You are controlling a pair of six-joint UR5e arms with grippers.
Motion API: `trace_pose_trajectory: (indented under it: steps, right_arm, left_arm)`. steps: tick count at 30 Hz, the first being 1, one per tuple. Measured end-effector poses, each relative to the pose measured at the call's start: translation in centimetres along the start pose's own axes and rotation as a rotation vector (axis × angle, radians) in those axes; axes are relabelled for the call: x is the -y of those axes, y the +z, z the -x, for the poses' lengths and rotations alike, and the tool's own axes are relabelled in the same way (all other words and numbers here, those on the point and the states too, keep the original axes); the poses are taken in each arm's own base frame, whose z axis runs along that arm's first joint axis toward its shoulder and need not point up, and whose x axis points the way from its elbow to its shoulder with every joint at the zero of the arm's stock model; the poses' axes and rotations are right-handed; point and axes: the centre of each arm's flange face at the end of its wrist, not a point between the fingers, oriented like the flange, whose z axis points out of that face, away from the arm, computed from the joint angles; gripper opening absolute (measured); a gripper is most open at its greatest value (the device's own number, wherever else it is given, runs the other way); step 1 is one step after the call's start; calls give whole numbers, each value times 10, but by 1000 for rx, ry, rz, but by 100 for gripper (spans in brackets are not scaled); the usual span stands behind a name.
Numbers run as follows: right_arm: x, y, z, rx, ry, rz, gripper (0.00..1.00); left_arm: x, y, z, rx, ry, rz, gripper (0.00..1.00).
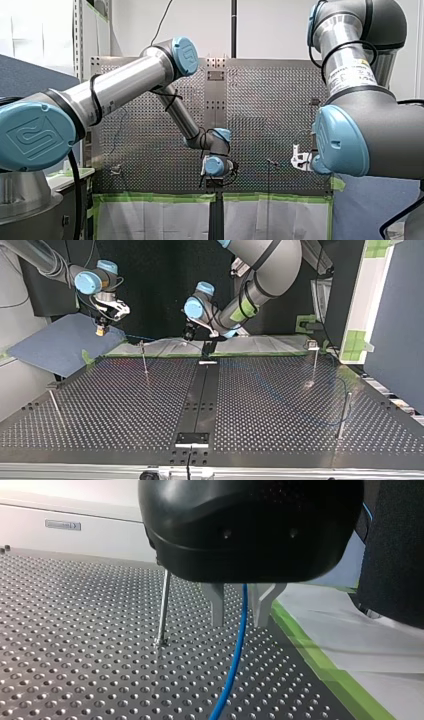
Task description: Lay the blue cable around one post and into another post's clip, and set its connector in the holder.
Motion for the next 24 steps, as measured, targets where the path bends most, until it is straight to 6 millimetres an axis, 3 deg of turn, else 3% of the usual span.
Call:
trace_pose_trajectory:
  steps: [2, 10, 14, 24]
  right_arm:
    - [0, 0, 0, 0, 0, 0, 17]
    - [0, 0, 0, -1, 0, -1, 17]
    - [0, 0, 0, -1, 0, -1, 17]
    - [-1, 0, 0, -1, 0, 1, 17]
  left_arm:
    - [0, 0, 0, 0, 0, 0, 20]
    - [2, -1, 0, 2, -1, -3, 15]
    - [2, -1, 0, 1, -3, 0, 1]
    - [3, -1, 0, 3, -5, -8, 1]
